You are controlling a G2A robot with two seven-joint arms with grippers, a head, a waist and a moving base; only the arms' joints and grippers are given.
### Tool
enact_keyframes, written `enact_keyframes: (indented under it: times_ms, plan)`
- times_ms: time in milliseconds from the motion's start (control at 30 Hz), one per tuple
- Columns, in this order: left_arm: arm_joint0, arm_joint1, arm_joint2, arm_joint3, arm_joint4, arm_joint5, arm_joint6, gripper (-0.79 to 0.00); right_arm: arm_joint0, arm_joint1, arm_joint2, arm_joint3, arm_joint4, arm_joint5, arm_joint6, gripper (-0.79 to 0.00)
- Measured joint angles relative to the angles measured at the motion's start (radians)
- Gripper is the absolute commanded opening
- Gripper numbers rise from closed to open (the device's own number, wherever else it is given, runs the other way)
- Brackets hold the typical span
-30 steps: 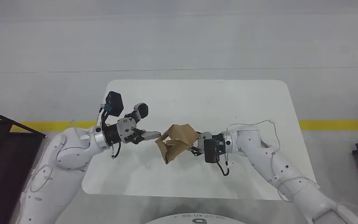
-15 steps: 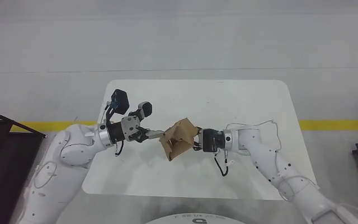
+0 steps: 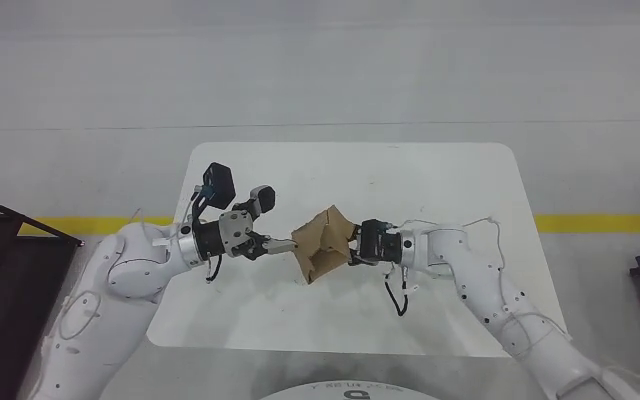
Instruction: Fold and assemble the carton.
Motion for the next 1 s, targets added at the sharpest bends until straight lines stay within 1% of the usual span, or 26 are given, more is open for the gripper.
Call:
enact_keyframes:
  times_ms: [100, 233, 667, 767, 1000]
  plan:
    - [-0.003, 0.003, -0.002, -0.002, -0.004, 0.004, -0.018, 0.0, -0.001, -0.001, 0.005, -0.001, 0.028, 0.006, 0.046, -0.785]
    - [-0.007, 0.004, -0.005, -0.014, -0.009, 0.038, -0.027, 0.0, -0.007, -0.001, 0.011, -0.016, 0.05, 0.027, 0.091, -0.785]
    - [-0.008, 0.005, 0.001, -0.025, -0.022, 0.047, -0.031, 0.0, -0.01, -0.002, 0.013, -0.017, 0.054, 0.037, 0.093, -0.785]
    - [-0.008, 0.005, 0.001, -0.025, -0.02, 0.048, -0.03, 0.0, -0.016, -0.004, 0.01, -0.021, 0.068, 0.059, 0.111, -0.785]
    - [-0.015, 0.001, 0.031, -0.04, 0.075, 0.081, 0.002, 0.0, 0.001, -0.013, 0.001, -0.028, 0.151, 0.06, 0.212, -0.785]
